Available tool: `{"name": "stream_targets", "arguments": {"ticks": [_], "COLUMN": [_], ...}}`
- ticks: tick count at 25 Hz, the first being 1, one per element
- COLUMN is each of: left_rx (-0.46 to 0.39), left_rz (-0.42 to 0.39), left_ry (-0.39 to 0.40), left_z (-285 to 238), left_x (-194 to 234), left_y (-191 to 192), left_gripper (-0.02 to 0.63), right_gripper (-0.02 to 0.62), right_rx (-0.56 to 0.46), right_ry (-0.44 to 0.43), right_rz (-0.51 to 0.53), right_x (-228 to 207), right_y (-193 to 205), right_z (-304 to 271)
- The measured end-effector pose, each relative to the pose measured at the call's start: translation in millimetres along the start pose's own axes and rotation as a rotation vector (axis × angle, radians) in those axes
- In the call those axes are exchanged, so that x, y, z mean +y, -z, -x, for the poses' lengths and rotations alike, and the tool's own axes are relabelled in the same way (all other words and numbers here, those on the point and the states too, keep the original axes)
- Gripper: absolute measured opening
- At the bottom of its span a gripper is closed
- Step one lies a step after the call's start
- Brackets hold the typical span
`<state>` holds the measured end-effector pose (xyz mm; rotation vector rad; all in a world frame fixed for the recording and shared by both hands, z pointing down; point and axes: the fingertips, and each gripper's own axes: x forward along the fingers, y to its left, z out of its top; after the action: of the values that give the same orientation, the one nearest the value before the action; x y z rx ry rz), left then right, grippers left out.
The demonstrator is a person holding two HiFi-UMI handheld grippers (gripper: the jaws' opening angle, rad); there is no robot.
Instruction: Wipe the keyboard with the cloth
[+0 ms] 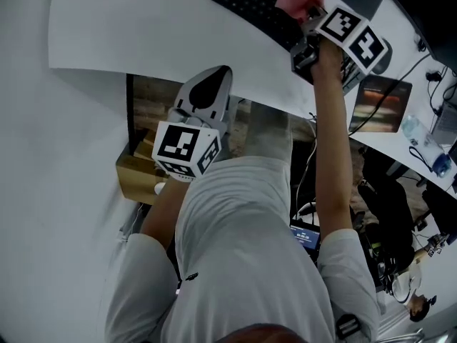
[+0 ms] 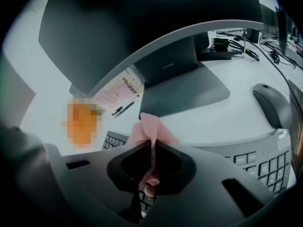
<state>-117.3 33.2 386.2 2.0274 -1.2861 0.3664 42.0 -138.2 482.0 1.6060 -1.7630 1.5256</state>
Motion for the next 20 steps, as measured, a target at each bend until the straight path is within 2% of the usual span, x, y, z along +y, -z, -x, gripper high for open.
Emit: {"name": "stream_targets", "arguments": {"ticks": [4,10,20], "left_rx": [0.018,0.019,-0.016], "left_rz": [-0.028,-0.055,-0.094], "left_ry": [0.03,0.057,0.08], "left_z": [-5,0,27], "left_x": [-14,-29,-46], "left_y": [1,-6,-32], "left_gripper": [0.018,0.018,0.018], "right_gripper": [0.018,0.018,0.018], "right_rx": [-0.016,-0.033,-0.127], "right_ry": [0.03,0.052,0.035], "right_rz": [-0.035,-0.048,0.074], "right_x": [-26,-43,-38], "right_y": [1,9,17], "right_z": [14,40,119]}}
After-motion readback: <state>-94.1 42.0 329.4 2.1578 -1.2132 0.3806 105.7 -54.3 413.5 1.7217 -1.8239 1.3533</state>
